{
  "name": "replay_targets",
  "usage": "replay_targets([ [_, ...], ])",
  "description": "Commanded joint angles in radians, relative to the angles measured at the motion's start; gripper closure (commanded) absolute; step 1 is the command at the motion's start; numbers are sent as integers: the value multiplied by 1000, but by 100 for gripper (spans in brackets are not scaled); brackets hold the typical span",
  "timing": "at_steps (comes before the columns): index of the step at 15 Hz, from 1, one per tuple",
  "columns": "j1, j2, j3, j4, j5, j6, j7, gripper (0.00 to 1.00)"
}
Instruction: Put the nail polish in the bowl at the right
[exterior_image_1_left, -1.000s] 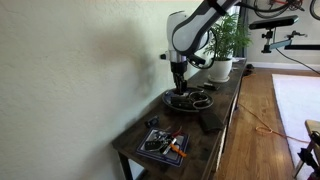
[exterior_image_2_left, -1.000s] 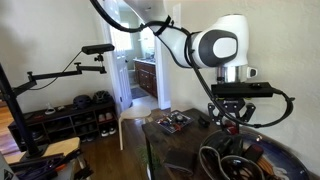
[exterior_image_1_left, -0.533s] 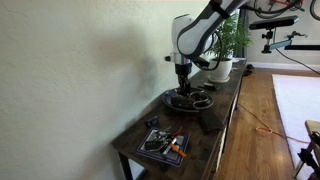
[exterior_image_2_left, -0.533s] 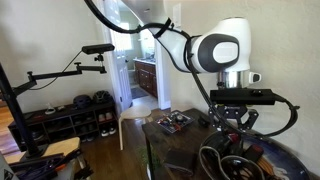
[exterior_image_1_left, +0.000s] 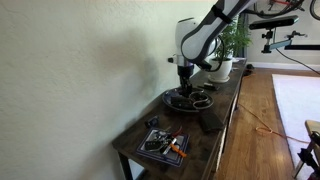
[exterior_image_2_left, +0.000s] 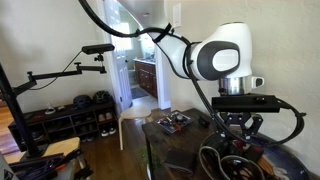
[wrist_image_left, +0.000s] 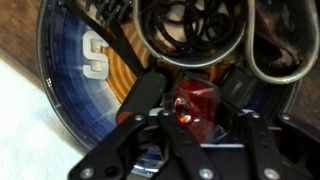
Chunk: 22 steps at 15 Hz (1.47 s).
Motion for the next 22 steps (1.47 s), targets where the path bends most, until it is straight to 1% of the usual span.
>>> replay_targets([
  [1, -25, 0, 9, -17, -19, 42, -6, 81],
  [3, -24, -11, 13, -34, -20, 41, -9, 80],
  [4, -23, -11, 15, -35, -22, 42, -12, 45],
  [5, -22, -11, 18, -35, -23, 41, -15, 52],
  [6, -25, 13, 20, -9, -23, 41, -23, 49],
  [7, -24, 18, 22, -5, -24, 42, -30, 52],
  [8, -23, 22, 23, -1, -26, 44, -36, 35],
  [9, -21, 26, 23, 3, -29, 44, -39, 24],
  [11, -18, 27, 27, 4, -34, 40, -42, 13],
  [12, -14, 20, 28, 3, -31, 19, -34, 6],
  [14, -9, -8, 33, -12, -28, 0, -24, 0],
  [18, -4, -55, 43, -28, -11, -29, -3, 0],
  [22, -2, -94, 55, -28, 39, -107, 56, 0],
])
